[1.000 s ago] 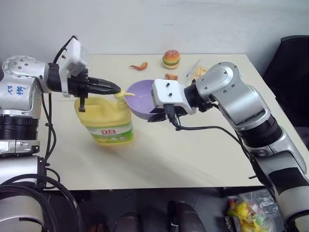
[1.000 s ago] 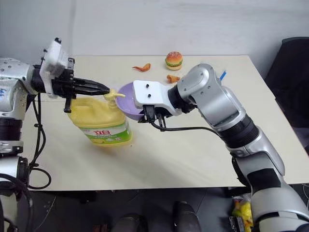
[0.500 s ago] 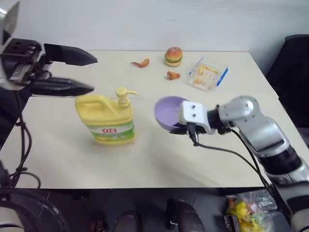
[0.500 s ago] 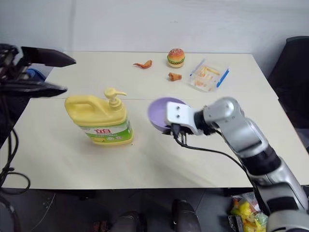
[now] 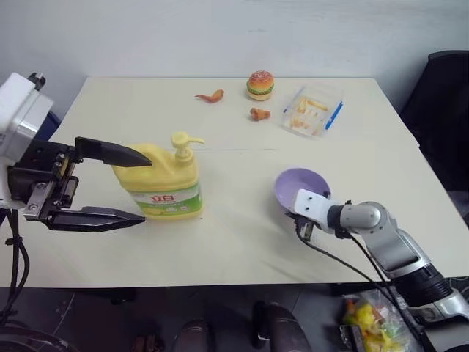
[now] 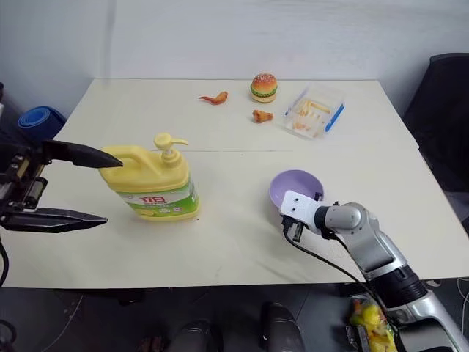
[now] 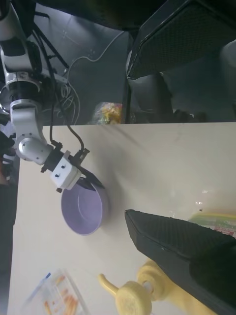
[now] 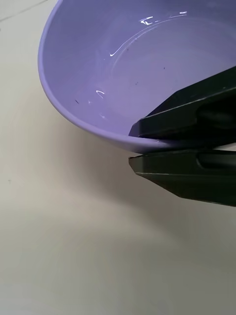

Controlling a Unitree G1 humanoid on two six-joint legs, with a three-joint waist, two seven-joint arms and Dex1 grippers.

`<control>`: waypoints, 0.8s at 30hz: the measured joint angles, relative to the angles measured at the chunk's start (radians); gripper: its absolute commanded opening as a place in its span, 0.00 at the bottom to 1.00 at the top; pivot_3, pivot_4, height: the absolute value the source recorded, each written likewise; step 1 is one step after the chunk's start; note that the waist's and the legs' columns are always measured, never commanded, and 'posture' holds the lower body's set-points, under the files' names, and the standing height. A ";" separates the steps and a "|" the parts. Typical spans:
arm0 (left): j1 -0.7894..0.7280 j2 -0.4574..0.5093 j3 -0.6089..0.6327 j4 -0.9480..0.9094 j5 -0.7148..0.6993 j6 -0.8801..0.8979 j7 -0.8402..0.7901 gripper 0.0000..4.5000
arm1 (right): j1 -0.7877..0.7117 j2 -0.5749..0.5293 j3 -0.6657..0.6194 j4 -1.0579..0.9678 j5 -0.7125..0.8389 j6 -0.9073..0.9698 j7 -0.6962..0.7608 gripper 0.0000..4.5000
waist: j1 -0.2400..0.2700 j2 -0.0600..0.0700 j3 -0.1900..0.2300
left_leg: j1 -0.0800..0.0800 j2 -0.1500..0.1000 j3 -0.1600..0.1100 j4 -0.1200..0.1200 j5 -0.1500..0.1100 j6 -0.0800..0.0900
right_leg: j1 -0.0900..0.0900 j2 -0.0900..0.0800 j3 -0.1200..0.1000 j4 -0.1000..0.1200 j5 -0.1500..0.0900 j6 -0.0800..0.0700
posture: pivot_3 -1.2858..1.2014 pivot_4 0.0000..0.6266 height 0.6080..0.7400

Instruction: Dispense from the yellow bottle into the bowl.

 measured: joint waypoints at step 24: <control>0.323 0.072 0.291 0.238 0.102 -0.088 -0.065 1.00 | 0.166 -0.471 -0.805 -0.118 0.664 0.493 0.544 1.00 | 0.016 0.002 0.001 | 0.003 0.000 0.003 -0.002 -0.002 0.003 | 0.002 -0.001 0.003 -0.004 0.000 0.000 | 0.52 0.24 1.00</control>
